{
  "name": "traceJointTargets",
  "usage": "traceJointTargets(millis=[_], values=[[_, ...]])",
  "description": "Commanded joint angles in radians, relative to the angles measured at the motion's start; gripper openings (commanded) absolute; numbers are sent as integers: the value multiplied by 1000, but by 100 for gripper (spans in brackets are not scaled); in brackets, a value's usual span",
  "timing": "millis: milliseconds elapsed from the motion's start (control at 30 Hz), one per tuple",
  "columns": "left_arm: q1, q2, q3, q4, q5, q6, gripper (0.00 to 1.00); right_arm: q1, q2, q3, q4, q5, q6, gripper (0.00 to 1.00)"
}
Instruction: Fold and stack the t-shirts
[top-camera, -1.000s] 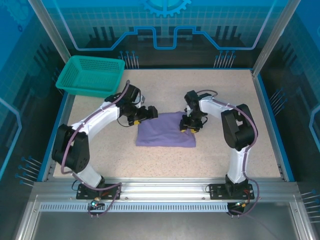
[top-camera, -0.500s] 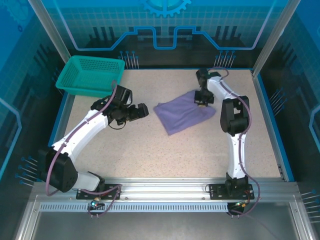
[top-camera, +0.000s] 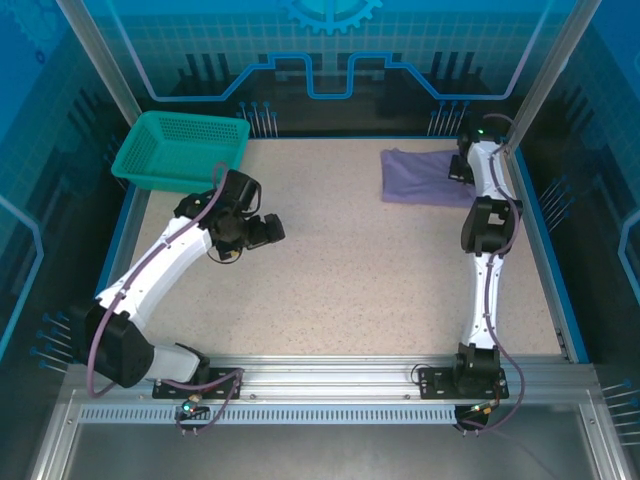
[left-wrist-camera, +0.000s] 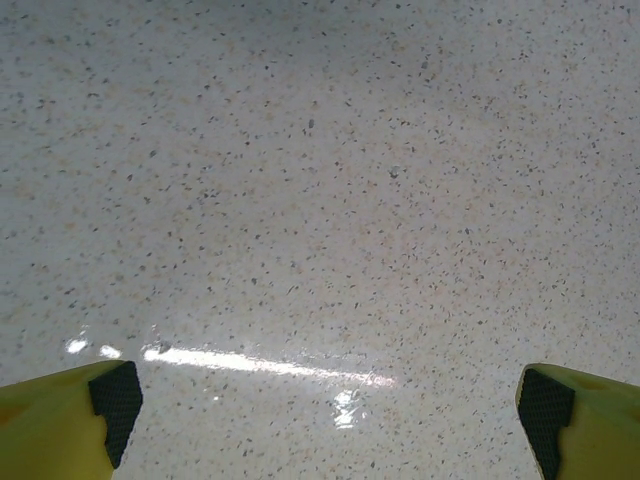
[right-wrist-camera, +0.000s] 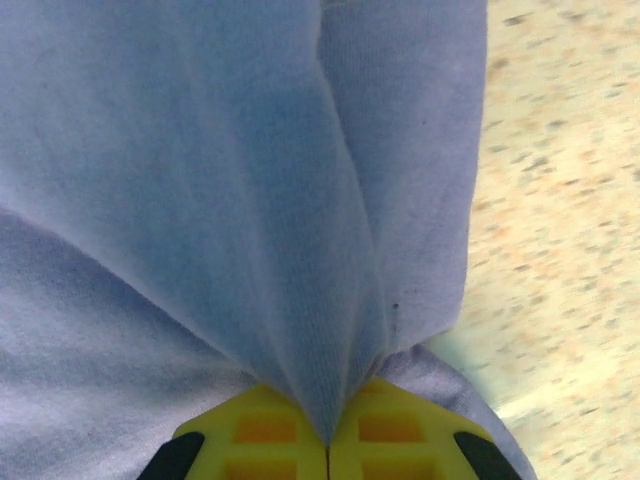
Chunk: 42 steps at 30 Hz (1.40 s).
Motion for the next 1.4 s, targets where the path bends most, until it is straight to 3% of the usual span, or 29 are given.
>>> traceJointTargets(millis=[0, 133, 433, 533, 633, 800, 967, 1067, 1233, 1367], values=[[13, -14, 56, -114, -39, -27, 99, -41, 16, 55, 77, 30, -46, 7], [34, 27, 113, -177, -34, -38, 99, -71, 43, 133, 118, 24, -54, 9], [36, 143, 252, -254, -12, -15, 99, -126, 77, 153, 182, -43, 12, 10], [36, 146, 256, -247, -7, -12, 99, -128, 84, 154, 194, -44, 3, 15], [36, 152, 251, -238, 3, -17, 99, -140, 92, 152, 200, -57, 12, 27], [35, 161, 262, -236, 16, -12, 99, -157, 79, 161, 185, -48, 66, 60], [36, 159, 265, -227, 20, -20, 99, -152, -9, 153, 164, -20, 75, 67], [37, 152, 261, -221, 20, -31, 99, -151, -92, 68, 157, -26, 114, 67], [37, 122, 247, -209, 9, -48, 99, -143, -216, -181, 191, -207, 180, 53], [36, 75, 230, -178, -64, -65, 99, -85, -405, -523, 398, -237, 143, 56]])
